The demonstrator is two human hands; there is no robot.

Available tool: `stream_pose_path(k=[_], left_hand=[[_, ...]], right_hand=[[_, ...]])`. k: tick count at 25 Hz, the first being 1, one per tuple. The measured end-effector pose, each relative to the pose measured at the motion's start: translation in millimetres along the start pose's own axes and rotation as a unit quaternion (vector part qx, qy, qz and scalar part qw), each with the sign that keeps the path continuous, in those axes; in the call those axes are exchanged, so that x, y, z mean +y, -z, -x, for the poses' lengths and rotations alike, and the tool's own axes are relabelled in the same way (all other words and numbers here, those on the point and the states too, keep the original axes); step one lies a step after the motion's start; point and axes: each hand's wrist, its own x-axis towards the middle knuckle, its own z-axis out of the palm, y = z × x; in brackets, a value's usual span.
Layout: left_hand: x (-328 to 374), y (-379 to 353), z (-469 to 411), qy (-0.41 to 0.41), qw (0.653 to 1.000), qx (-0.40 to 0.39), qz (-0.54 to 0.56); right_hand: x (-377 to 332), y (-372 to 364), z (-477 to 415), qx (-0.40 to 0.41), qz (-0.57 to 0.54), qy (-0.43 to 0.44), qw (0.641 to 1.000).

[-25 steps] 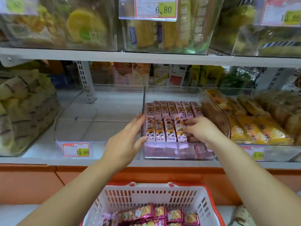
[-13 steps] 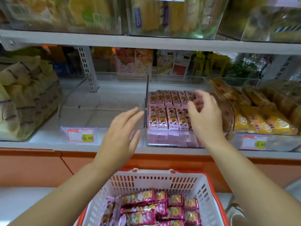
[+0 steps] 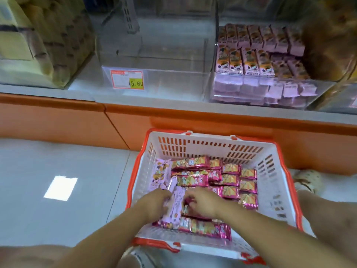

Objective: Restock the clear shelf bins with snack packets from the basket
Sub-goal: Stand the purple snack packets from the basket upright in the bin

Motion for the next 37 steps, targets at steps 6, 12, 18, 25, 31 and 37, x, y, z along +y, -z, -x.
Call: stream_pose_path(k=[6,12,18,25,31,37], left_hand=[[-11,-24,-1,0.033,0.999,-0.010,0.014],[-10,-23,3,0.030,0.999,-0.016,0.013],[11,-5,12,-0.017,0.995,-0.001,0.099],[65,19,25,-0.040,0.937,-0.013,0.348],[92,22,29,-0.088,0.943,-0.004,0.322],[103,26,29,-0.106,0.945,0.004,0.309]], right_hand=[[-13,-65,-16,-0.014,0.128,0.037,0.991],[3,-59,-13,0.072,0.158,0.087,0.981],[-12,-27,6,0.169,-0.224,-0.034,0.959],[-14,24,51,0.226,-0.448,-0.103,0.859],[4,28,74,0.176,-0.593,-0.096,0.780],[10,24,91,0.177,-0.567,-0.068,0.802]])
